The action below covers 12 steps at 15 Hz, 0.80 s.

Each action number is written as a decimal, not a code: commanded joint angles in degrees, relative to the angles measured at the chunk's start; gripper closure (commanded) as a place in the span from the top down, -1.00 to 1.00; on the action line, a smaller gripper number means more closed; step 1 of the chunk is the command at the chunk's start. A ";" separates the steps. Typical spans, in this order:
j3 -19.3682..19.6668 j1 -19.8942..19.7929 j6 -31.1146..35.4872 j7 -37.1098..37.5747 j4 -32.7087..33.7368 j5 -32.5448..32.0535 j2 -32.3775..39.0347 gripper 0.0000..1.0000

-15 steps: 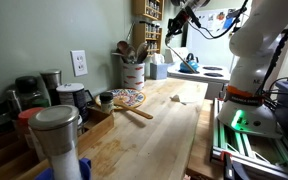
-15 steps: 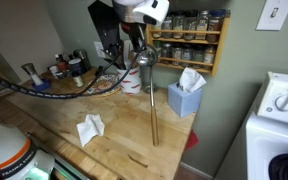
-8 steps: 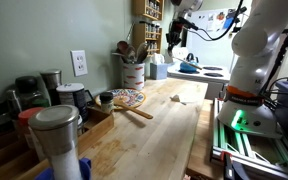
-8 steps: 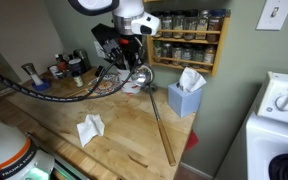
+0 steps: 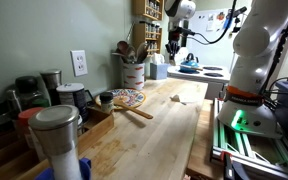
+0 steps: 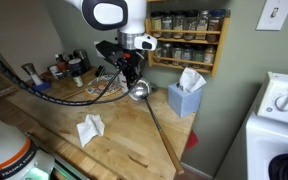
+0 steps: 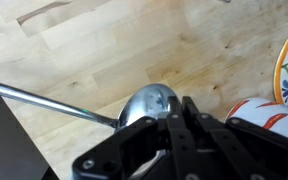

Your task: Remove the silver and wooden ladle from the white container and put it on the counter

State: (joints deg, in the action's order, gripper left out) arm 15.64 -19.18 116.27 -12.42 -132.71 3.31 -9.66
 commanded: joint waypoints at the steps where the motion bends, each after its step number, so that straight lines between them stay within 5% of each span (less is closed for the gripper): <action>1: 1.05 1.05 -0.18 0.16 0.18 -0.23 -0.02 -0.82; 12: 0.03 2.30 -4.85 4.77 2.99 -1.70 7.53 -0.96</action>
State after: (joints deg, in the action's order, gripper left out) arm 15.74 -17.77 114.63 -11.57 -131.99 3.28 -5.39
